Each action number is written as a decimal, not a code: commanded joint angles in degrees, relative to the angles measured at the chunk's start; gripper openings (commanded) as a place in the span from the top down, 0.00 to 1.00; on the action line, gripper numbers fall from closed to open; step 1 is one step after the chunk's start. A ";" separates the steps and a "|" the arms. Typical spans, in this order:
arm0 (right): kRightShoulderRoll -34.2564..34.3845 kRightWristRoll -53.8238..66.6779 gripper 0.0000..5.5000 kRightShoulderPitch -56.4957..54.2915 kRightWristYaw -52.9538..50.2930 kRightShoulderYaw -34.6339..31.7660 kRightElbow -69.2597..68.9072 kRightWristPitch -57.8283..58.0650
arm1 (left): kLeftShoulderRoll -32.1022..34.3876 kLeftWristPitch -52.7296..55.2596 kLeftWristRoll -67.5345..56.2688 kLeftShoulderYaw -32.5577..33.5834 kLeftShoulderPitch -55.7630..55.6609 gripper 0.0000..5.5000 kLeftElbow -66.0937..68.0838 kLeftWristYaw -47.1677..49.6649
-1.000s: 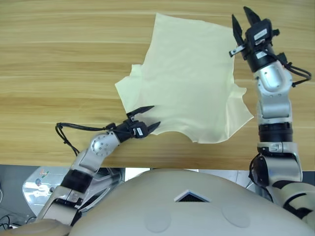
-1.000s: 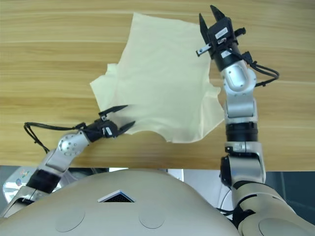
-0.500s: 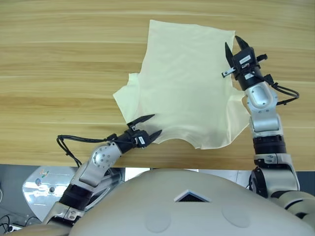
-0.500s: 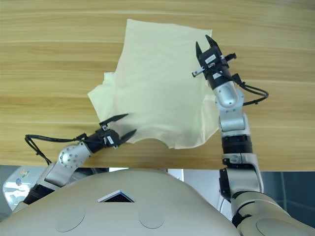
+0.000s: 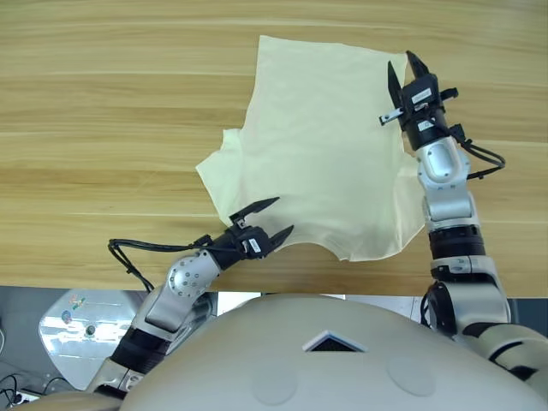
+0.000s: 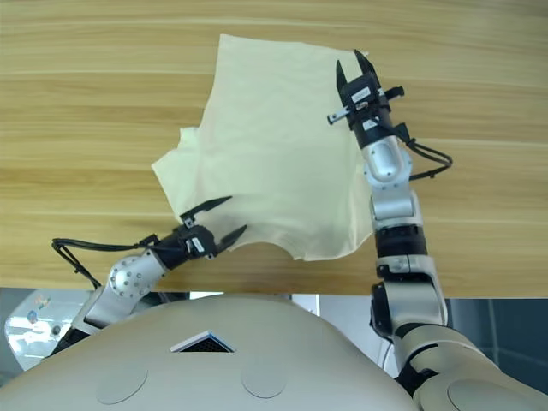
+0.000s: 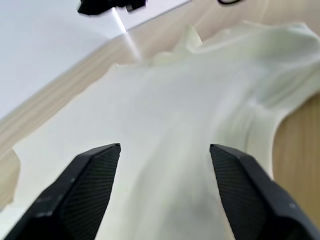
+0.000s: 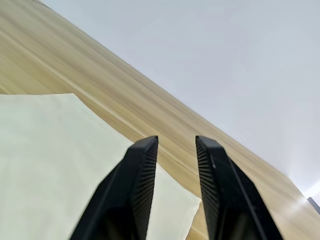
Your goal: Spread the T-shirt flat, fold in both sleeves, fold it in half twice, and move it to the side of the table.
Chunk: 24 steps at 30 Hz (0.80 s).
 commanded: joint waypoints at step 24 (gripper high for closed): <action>-9.28 -1.60 0.75 14.94 -6.01 -14.17 -10.64 -4.39 | 22.05 -0.64 34.13 7.88 -9.12 0.40 18.32 17.37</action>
